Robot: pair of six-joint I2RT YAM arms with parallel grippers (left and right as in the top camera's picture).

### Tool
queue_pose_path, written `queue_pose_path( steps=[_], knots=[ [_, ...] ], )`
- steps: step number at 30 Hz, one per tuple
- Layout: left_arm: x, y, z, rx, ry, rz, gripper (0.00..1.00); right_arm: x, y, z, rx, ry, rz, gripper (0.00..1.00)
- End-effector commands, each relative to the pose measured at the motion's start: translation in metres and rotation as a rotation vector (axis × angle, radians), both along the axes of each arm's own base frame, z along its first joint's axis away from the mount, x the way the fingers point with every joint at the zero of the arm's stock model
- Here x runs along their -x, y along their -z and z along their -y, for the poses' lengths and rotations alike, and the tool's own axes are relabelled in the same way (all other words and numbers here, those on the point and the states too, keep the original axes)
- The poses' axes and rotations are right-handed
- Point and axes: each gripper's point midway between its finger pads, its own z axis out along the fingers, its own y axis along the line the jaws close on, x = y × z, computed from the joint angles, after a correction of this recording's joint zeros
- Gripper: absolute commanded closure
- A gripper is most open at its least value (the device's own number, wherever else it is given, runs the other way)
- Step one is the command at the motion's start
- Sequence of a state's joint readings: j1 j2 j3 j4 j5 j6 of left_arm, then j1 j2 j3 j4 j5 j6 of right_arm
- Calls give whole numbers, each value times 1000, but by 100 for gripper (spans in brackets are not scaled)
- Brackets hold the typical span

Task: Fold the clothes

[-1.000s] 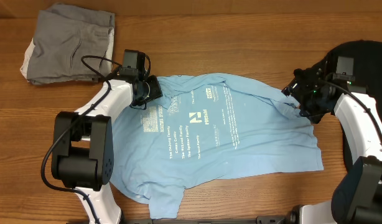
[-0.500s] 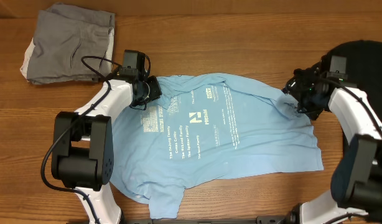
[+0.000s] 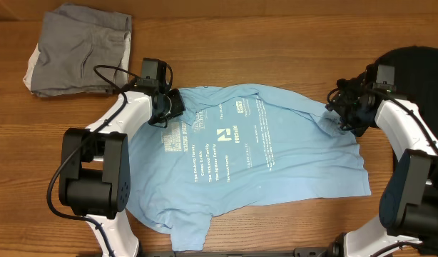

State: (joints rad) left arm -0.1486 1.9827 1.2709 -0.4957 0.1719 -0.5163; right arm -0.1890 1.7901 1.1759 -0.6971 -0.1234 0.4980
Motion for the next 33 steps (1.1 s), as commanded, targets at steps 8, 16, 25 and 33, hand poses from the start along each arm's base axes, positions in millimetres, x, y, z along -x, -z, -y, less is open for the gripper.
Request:
queue_pose_path(
  steps=[8,16,25,33],
  knots=[
    [-4,2,-1,-7,17,1,76,-2,5,12,57,26,4,26],
    [-4,2,-1,-6,16,1,76,1,16,11,55,35,15,26],
    [-4,2,-1,-6,16,0,76,-1,19,12,54,44,25,33],
    [-4,2,-1,-6,16,0,76,0,25,12,52,44,12,38]
  ],
)
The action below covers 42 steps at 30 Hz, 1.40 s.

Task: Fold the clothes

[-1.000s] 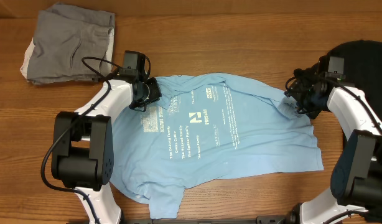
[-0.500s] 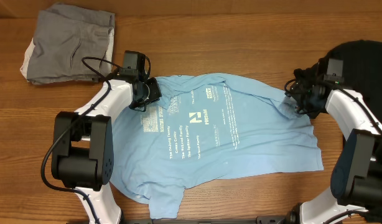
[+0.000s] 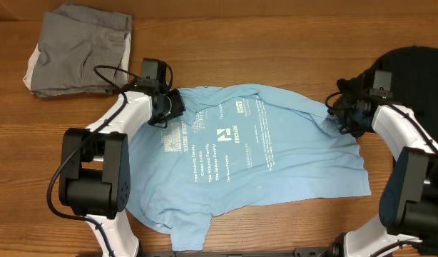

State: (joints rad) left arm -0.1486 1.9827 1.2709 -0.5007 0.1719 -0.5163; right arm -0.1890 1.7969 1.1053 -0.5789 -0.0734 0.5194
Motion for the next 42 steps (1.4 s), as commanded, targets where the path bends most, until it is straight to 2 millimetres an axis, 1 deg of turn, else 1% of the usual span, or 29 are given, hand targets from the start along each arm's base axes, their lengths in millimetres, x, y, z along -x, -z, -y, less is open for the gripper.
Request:
queue_pose_path(
  steps=[1,6,10,13,14,15,17,19,21,22,24,27,30,33,37,42],
  knots=[
    [-5,2,-1,-5,16,5,76,2,10,3,5,8,-20,38],
    [-5,2,-1,-6,17,6,76,1,17,3,2,12,-27,43],
    [-5,2,-1,-6,17,5,77,-1,16,3,3,12,-22,47],
    [-5,2,-1,-6,17,5,77,-1,16,4,7,13,-21,53],
    [-5,2,-1,-6,17,5,78,-1,16,5,11,14,-21,53],
    [-5,2,-1,-6,17,5,82,-1,16,6,15,16,-20,55],
    [-5,2,-1,-6,17,5,88,-1,15,7,20,22,-20,61],
    [-5,2,-1,-6,17,6,89,-3,14,7,20,22,-17,69],
    [-5,1,-1,-6,17,7,91,-4,13,7,21,22,-13,71],
    [-6,1,-1,-7,24,9,96,-5,12,7,22,22,-10,73],
    [-7,-1,0,-9,51,20,96,-7,8,8,23,23,-6,80],
    [-8,-8,0,-21,69,24,96,-11,2,12,25,31,0,91],
    [-11,-22,0,-28,83,27,96,-13,-6,21,34,78,-4,96],
    [-11,-39,0,-39,107,13,96,-15,-14,27,34,91,-5,96],
    [-7,-53,-4,-62,109,-24,96,-15,-22,33,35,103,-13,96],
    [0,-75,-7,-78,116,-72,96,-19,-36,34,34,105,-18,96]
  ],
)
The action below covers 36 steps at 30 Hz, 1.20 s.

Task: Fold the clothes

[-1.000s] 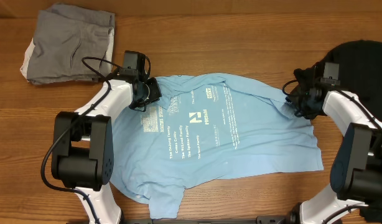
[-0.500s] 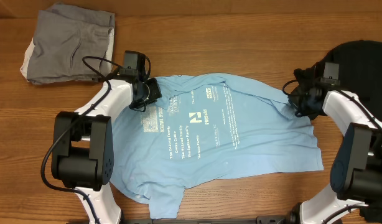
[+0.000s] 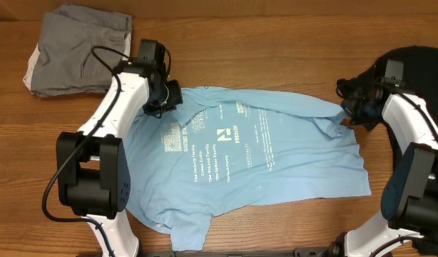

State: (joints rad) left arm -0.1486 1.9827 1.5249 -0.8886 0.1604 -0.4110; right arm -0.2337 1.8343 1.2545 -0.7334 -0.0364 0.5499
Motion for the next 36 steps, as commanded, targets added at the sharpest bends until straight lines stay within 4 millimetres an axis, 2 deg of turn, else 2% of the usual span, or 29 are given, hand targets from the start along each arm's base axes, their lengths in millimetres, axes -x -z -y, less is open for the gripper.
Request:
queue_pose_path(
  steps=[1,8,13,16,22,27,30,36],
  knots=[
    [-7,-29,-4,-23,27,31,96,-13,-19,8,21,19,30,96],
    [9,-64,-29,-154,0,-3,96,-25,-53,10,12,38,54,96],
    [19,-91,-32,-156,-4,35,96,-36,-85,13,20,37,92,96],
    [27,-101,-35,-167,-6,39,96,-45,-104,15,29,37,132,96],
    [36,-100,-38,-180,10,7,96,-77,-134,19,55,17,288,96],
    [35,-101,-39,-189,6,12,96,-99,-150,8,1,-28,404,96],
    [33,-101,-45,-223,-3,20,96,-105,-155,5,-16,-43,438,96],
    [29,-102,-50,-253,-11,38,96,-100,-151,4,-22,-41,410,96]
  ],
)
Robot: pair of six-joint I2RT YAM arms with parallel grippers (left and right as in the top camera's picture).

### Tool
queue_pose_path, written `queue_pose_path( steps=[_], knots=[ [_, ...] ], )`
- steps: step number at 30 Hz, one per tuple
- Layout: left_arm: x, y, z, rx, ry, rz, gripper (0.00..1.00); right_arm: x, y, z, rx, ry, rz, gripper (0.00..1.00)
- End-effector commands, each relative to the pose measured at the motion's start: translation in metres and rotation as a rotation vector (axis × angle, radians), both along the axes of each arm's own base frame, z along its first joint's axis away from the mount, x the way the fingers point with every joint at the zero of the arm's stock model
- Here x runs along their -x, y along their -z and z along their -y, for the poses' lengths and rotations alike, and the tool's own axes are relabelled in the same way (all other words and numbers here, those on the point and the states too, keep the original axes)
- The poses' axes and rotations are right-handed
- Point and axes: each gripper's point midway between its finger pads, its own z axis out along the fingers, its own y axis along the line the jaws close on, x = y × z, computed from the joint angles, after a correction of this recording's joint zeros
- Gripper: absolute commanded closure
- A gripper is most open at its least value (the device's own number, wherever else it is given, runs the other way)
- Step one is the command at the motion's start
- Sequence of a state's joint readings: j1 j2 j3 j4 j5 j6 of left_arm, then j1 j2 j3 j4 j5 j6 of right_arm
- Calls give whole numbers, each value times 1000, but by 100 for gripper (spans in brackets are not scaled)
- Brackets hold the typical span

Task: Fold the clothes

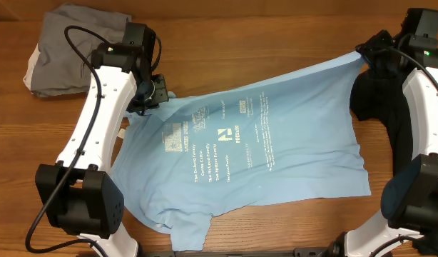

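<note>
A light blue T-shirt with white print lies spread across the wooden table, its far edge lifted and pulled taut. My left gripper is shut on the shirt's far left corner, just above the table. My right gripper is shut on the far right corner, raised toward the back right, so the cloth slopes up to it. The near hem and a near left flap still rest on the table.
A folded grey garment sits at the back left corner. A dark garment pile lies at the right edge under my right arm. The wooden table shows bare along the front.
Both grippers have risen and moved apart toward the back, each holding a shirt corner. The far edge of the shirt is now stretched and lifted off the table.
Both grippers sat low at the shirt's far corners, left at the collar side, right at the crumpled right corner. They stayed there, then were slightly raised with the cloth pinched. Now the far edge hangs taut between them.
</note>
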State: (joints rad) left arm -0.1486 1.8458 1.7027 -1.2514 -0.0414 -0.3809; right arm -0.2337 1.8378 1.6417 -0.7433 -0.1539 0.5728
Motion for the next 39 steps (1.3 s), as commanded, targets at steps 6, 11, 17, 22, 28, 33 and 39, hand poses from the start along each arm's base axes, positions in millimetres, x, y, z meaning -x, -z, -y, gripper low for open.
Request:
queue_pose_path(
  steps=[6,11,17,22,28,33,39],
  knots=[
    [3,-14,-9,-33,2,16,96,9,0,4,-1,23,-45,96],
    [24,-11,-5,-8,9,-68,96,20,8,6,-4,64,-102,96],
    [45,-10,-6,-9,10,-154,96,30,6,6,-16,89,-128,96],
    [62,-10,-8,-18,10,-225,96,45,-8,17,21,132,-135,96],
    [81,-12,-11,-33,11,-302,96,72,-11,28,-12,196,-196,96],
    [94,-13,-16,-55,10,-356,96,93,-2,38,-34,234,-270,96],
    [104,-14,-17,-61,12,-397,96,102,2,38,-39,234,-308,96]
  ],
)
